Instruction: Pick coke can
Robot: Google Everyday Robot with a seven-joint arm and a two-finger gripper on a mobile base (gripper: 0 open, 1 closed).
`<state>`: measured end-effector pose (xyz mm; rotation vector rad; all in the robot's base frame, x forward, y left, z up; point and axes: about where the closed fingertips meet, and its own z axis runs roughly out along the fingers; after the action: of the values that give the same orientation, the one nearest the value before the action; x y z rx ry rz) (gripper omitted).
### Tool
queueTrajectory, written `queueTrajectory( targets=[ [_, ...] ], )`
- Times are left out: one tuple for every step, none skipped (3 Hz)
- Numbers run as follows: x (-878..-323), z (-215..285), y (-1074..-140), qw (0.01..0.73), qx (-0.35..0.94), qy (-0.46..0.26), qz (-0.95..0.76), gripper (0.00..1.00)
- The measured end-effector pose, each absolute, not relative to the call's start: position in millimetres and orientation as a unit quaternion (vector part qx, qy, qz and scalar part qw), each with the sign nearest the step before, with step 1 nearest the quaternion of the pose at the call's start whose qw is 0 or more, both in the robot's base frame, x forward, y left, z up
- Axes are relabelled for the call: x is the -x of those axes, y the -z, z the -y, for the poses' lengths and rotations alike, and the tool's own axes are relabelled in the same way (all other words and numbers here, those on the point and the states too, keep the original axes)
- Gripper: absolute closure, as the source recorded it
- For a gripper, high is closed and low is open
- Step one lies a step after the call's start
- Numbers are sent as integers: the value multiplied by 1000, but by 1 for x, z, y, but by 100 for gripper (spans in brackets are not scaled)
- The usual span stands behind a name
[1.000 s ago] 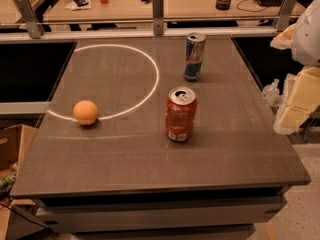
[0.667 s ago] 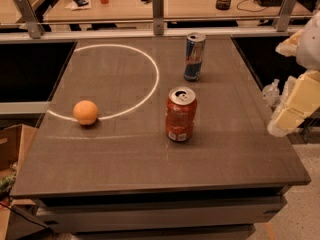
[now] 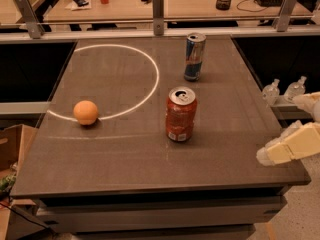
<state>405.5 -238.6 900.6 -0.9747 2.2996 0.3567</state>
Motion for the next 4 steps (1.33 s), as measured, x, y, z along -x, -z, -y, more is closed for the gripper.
queueTrajectory(
  targets=[
    [-423, 233, -873, 392, 339, -184, -835, 0],
    [-443, 236, -878, 495, 304, -243, -777, 0],
    [-449, 219, -909, 574, 316, -293, -696, 0],
    [-448, 198, -936, 593, 372, -320, -638, 0]
  ],
)
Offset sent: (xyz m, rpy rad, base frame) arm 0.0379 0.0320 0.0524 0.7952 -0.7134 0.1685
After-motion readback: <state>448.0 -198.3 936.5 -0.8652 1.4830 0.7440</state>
